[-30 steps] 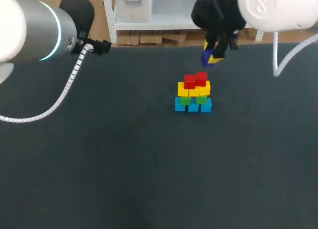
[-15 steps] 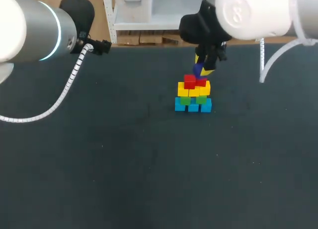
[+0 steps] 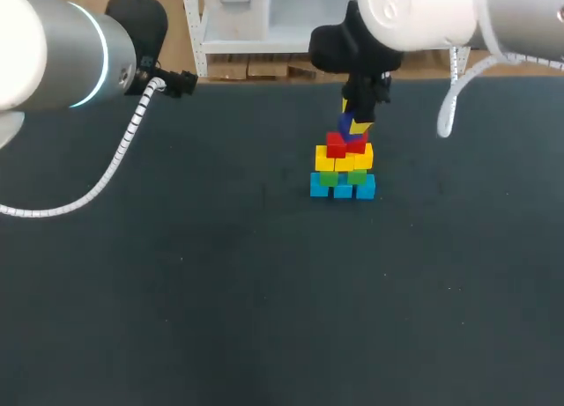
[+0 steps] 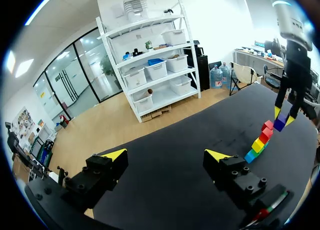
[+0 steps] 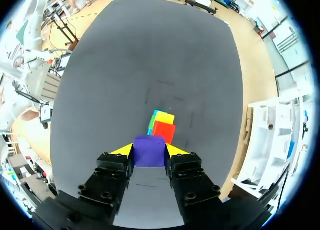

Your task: Place the blue cubes, place green cubes on the blue cubes, place the yellow cubes on the green cubes, then place the red cubes on the yellow cubes, and place purple cube on the red cubes.

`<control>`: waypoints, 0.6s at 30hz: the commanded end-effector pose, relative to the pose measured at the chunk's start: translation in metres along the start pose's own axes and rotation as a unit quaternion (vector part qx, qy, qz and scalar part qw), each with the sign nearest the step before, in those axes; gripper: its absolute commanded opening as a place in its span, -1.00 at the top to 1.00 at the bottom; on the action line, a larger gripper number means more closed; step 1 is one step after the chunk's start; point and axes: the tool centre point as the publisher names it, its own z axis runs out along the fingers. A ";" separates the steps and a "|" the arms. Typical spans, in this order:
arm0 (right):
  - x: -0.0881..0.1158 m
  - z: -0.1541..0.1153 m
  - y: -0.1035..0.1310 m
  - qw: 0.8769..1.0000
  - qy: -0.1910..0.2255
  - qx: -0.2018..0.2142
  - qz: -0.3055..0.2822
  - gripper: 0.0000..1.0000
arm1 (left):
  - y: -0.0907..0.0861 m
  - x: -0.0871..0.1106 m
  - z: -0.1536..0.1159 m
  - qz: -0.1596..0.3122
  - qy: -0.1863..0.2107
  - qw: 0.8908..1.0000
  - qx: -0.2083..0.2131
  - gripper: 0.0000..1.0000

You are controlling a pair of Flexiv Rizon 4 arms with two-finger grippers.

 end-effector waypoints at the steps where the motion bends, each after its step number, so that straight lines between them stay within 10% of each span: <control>1: -0.002 -0.004 -0.008 1.000 0.003 -0.018 0.020 1.00 | 0.001 0.000 0.000 0.000 0.000 1.000 0.003 -1.00; 18: 0.001 0.009 -0.020 0.995 -0.029 -0.022 0.089 1.00 | 0.001 0.000 0.000 0.000 0.000 1.000 0.003 -1.00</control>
